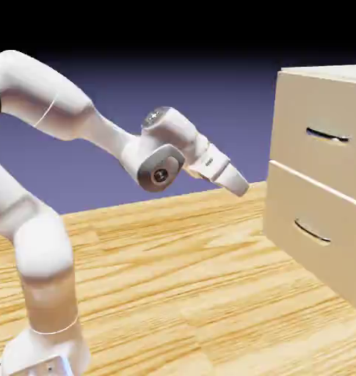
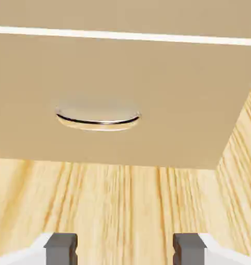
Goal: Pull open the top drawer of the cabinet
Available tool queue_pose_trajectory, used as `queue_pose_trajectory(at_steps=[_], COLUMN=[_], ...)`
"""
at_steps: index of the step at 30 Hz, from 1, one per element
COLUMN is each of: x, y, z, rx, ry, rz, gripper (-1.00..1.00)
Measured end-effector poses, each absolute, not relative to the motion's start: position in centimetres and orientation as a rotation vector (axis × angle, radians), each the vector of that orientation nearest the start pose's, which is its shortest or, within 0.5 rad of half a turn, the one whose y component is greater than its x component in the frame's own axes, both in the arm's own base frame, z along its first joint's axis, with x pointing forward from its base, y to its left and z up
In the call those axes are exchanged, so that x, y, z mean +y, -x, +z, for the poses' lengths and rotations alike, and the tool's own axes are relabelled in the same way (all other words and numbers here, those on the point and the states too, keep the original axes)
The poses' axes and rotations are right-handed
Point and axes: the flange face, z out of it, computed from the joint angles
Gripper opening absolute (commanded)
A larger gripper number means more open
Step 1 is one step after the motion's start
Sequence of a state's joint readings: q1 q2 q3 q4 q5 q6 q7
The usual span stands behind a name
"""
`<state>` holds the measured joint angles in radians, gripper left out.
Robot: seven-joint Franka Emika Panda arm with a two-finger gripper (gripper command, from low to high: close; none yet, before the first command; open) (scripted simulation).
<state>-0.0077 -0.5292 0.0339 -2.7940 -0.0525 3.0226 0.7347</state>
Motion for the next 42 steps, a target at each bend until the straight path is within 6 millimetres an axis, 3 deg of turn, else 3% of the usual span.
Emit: queue_pose_trajectory(at_steps=[6, 12, 18, 24, 29, 33, 37, 42], x=[6.1, 10.4, 14.7, 18.8, 22.3, 25.0, 27.3, 29.4], y=[-42.6, -43.8, -43.6, -42.7, -42.2, -42.2, -42.8, -44.7], z=[38.5, 31.6, 25.5, 21.0, 19.1, 18.9, 19.9, 22.8], rx=[0.457, -0.052, -0.599, -1.096, -1.436, -1.642, -1.786, -1.878], ry=[2.958, 3.194, 3.243, 3.127, 2.950, 2.789, 2.633, 2.467], rz=[-0.890, -0.685, -0.490, -0.387, -0.407, -0.499, -0.653, -0.918], gripper=[0.00, 0.00, 0.00, 0.00, 0.00, 0.00, 0.00, 0.00])
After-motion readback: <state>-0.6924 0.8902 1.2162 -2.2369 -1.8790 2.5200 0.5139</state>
